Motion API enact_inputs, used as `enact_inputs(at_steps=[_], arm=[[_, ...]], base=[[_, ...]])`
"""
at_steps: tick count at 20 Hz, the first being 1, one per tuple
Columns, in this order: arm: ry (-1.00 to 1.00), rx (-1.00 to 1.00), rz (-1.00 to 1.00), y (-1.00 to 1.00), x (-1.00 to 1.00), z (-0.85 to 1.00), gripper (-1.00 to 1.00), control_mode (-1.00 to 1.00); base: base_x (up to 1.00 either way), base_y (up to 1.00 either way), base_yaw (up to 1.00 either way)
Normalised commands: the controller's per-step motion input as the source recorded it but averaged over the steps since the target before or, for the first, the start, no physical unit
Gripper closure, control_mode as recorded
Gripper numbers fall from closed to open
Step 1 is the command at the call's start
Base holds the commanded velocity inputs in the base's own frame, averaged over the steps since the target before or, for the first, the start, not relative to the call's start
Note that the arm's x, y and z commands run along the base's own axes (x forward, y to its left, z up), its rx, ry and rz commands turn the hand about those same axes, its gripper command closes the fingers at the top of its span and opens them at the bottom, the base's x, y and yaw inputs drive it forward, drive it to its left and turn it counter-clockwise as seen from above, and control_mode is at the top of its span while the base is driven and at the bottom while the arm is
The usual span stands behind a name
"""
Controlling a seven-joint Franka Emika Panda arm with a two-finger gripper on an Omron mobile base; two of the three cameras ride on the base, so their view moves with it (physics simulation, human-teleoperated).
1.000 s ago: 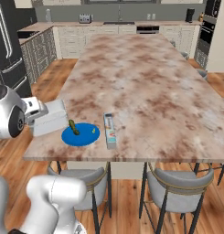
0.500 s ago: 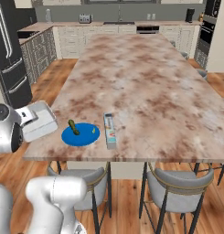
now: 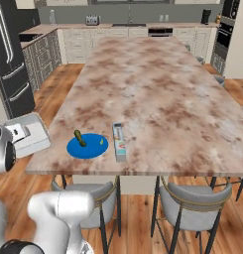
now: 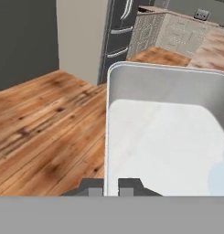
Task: Retrieve the tupperware and aluminum foil from the cabinet and place them on the dining counter near the plate with squash and lemon wedge to prepare for storing leftovers.
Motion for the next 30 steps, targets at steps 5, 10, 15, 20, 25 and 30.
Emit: enact_inputs(at_steps=[5, 10, 15, 20, 25, 30], arm=[[0.01, 0.00, -0.29, 0.40, 0.13, -0.20, 1.00, -1.00], [0.02, 0.00, -0.37, 0.33, 0.27, -0.18, 1.00, -1.00], [0.00, 0.03, -0.29, 0.25, 0.43, -0.01, 1.00, -1.00], [0.05, 0.05, -0.19, 0.01, 0.38, -0.05, 1.00, -1.00], [0.10, 0.03, -0.09, 0.00, 0.49, -0.30, 1.00, -1.00], [0.08, 0.00, -0.01, -0.01, 0.55, -0.44, 1.00, -1.00]], base=[[0.00, 0.00, 0.00], [0.00, 0.00, 0.00], [0.00, 0.00, 0.00], [0.00, 0.00, 0.00], [0.00, 0.00, 0.00], [0.00, 0.00, 0.00]])
